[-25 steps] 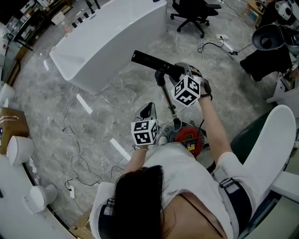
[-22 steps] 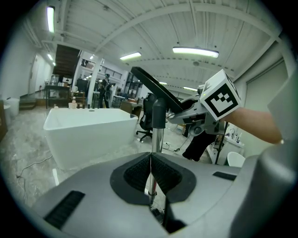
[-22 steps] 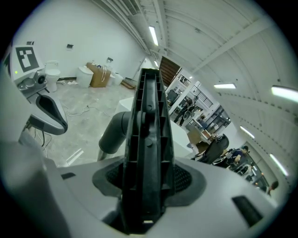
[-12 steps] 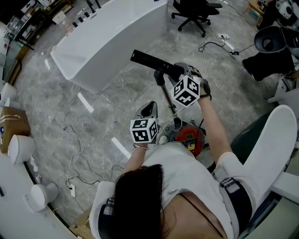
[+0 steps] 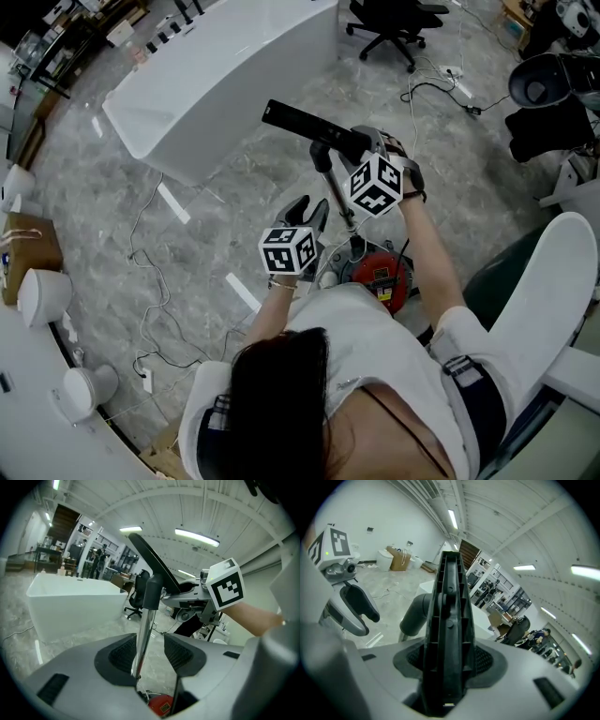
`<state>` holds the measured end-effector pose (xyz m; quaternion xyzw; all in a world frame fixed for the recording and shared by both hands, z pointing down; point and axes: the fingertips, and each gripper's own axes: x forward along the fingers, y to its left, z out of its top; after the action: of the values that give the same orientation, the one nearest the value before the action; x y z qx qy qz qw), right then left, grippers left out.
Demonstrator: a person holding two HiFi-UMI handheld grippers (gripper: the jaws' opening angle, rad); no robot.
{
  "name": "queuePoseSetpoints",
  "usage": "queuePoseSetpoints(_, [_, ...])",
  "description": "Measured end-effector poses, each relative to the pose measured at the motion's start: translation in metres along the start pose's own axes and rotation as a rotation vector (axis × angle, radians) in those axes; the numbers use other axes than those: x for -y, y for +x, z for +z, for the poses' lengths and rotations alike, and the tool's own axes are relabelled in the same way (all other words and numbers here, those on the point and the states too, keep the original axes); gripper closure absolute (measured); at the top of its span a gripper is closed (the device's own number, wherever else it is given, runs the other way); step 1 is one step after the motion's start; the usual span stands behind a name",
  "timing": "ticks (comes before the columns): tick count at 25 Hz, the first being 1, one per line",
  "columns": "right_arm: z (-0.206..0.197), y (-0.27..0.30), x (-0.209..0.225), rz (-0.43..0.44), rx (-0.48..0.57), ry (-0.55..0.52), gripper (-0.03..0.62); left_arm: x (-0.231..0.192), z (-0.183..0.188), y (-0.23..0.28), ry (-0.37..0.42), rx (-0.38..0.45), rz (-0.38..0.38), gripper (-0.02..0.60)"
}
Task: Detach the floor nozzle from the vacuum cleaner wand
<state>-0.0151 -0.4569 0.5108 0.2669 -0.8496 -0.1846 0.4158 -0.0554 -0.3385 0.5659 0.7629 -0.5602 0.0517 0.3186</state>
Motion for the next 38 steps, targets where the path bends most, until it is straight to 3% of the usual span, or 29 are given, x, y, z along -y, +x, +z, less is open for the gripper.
queuePoseSetpoints(5, [-0.001,-0.001,0.002,-0.004,0.010,0.005,0.375,0.000,0.003,0.016,-0.051,0.007,-0.037,0.381])
queuePoseSetpoints(15, [-0.004,-0.003,0.004,0.009,0.015,0.007,0.375,-0.004,0.012,0.054,0.003,0.000,-0.019,0.357])
queuePoseSetpoints(22, [-0.004,-0.005,0.002,0.018,0.020,0.005,0.375,-0.011,-0.005,0.073,0.010,-0.045,-0.005,0.357])
queuePoseSetpoints(38, [-0.004,-0.007,-0.004,0.033,0.018,0.003,0.375,-0.013,-0.006,0.100,0.031,-0.005,0.029,0.357])
